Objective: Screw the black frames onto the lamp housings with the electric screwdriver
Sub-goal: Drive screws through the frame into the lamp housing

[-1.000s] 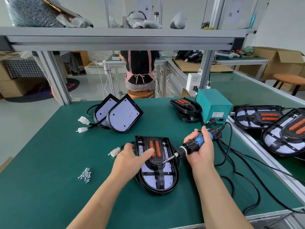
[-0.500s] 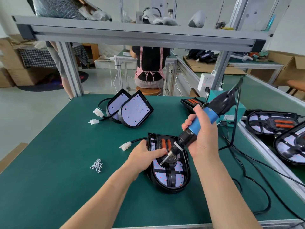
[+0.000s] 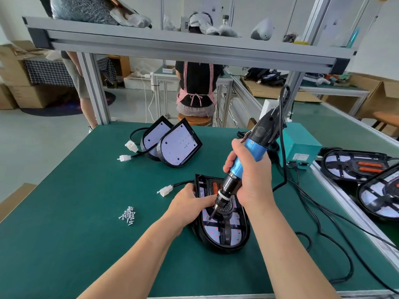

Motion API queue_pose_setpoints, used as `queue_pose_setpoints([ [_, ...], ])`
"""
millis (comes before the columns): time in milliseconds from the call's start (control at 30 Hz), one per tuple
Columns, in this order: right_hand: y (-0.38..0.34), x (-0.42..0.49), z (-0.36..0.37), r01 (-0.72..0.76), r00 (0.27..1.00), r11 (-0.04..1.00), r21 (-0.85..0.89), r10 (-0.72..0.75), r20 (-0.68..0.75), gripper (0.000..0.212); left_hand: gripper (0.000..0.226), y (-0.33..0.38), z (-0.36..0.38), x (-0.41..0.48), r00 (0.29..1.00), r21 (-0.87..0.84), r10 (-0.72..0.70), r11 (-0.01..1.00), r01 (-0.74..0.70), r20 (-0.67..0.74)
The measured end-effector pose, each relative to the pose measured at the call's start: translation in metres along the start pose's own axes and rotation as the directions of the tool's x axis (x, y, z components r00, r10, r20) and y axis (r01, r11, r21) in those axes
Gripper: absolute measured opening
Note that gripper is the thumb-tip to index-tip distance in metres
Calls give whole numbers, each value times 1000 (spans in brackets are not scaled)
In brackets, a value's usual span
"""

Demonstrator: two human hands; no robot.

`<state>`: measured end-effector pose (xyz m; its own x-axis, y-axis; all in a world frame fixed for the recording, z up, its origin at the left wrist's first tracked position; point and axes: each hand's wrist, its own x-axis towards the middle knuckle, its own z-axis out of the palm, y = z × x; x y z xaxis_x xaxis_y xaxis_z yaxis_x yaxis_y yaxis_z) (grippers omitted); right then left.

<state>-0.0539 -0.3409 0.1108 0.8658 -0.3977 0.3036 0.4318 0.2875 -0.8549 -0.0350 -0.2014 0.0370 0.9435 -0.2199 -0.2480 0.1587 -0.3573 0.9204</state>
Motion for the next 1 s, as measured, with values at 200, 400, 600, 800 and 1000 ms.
queue_pose_setpoints([
  [200, -1, -4, 9, 3, 995, 999, -39, 1, 99, 18, 74, 4, -1, -3, 1000, 9, -11, 1000, 11, 3],
  [400, -1, -11, 20, 24, 977, 999, -42, -14, 214, 12, 76, 9, 0, -8, 1000, 55, -19, 998, 19, -10],
  [600, 0, -14, 18, 56, 983, 997, -61, -44, 181, 14, 74, 11, 2, -10, 999, 23, -7, 1000, 8, -44],
  [800, 0, -14, 8, 63, 988, 997, -53, -54, 145, 26, 76, 12, 4, -12, 998, -21, -3, 1000, 2, -64],
  [1000, 1, -16, 12, 72, 954, 996, -44, -56, 294, 17, 63, 9, 6, -10, 996, 4, -22, 1000, 23, -87],
])
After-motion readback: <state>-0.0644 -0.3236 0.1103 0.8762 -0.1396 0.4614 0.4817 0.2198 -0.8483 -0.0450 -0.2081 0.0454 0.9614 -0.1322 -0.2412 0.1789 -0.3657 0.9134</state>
